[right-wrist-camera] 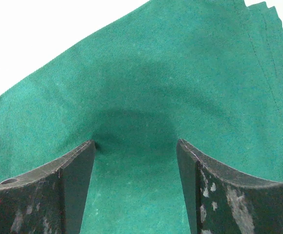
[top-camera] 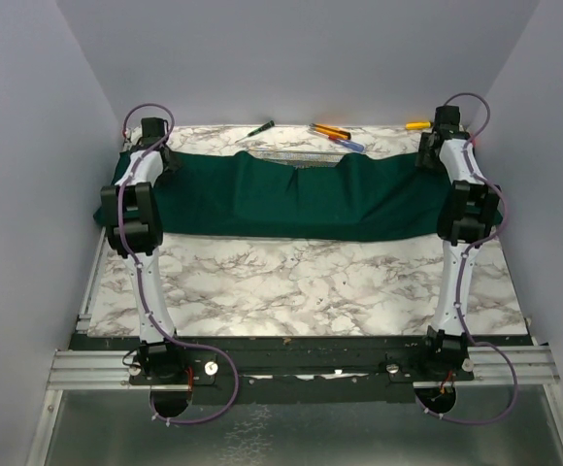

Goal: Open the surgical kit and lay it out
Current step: Open the surgical kit at the center of the board.

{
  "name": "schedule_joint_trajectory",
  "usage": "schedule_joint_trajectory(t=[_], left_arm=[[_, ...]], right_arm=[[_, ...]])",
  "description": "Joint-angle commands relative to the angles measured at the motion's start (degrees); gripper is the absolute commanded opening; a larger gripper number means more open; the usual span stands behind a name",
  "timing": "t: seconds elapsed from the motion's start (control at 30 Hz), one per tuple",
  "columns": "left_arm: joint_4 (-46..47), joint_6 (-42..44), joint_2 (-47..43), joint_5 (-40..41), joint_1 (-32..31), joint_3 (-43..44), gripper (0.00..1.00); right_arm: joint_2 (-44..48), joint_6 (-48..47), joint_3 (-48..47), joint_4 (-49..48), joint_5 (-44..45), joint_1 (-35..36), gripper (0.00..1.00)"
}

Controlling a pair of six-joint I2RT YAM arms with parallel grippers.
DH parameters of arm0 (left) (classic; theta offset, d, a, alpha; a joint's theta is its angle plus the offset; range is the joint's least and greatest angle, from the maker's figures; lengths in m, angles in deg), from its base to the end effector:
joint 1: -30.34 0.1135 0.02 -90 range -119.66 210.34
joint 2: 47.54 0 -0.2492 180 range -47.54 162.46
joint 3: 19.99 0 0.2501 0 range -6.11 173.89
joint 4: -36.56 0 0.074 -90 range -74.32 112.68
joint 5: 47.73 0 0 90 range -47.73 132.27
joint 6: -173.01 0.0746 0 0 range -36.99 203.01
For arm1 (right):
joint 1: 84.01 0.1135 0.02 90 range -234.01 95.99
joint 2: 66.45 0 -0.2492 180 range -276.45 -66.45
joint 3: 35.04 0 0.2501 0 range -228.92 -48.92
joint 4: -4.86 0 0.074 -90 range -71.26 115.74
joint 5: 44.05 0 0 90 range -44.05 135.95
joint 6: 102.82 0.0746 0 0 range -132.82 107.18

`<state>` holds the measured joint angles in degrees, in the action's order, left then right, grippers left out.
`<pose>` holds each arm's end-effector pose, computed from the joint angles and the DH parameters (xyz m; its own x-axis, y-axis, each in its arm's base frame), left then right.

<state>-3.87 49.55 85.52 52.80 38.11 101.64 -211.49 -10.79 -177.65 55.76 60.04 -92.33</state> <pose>0.5196 0.0847 0.1301 -0.5152 -0.6174 -0.5945 -0.6338 0.7413 -0.2206 0.5530 -0.0992 0.1283 -0.7831 0.1492 -0.6037 0.3121 0.9340 -0.1740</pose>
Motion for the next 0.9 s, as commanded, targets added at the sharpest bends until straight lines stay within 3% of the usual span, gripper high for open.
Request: schedule_joint_trajectory(t=[0.0,0.27,0.47,0.67,0.87], left_arm=[[-6.67,-5.63,6.48,7.26,0.75,4.19,0.58],[-9.14,-10.46,9.71,8.46,1.93,8.97,0.58],[-9.07,-8.62,11.82,-0.4,2.19,16.51,0.57],[-8.92,-1.77,2.49,-4.54,1.26,18.01,0.59],[-7.98,4.69,-8.67,-9.65,-1.66,8.11,0.59]], right_arm=[[-6.79,3.27,-2.41,7.31,5.28,-1.7,0.7],[-7.03,5.72,-3.09,7.25,-0.44,-3.52,0.66],[-2.8,10.46,-4.44,6.63,-9.73,-3.63,0.65],[11.23,15.38,1.43,6.14,-13.31,-2.23,0.73],[23.76,16.84,15.85,5.55,-14.61,3.67,0.79]])
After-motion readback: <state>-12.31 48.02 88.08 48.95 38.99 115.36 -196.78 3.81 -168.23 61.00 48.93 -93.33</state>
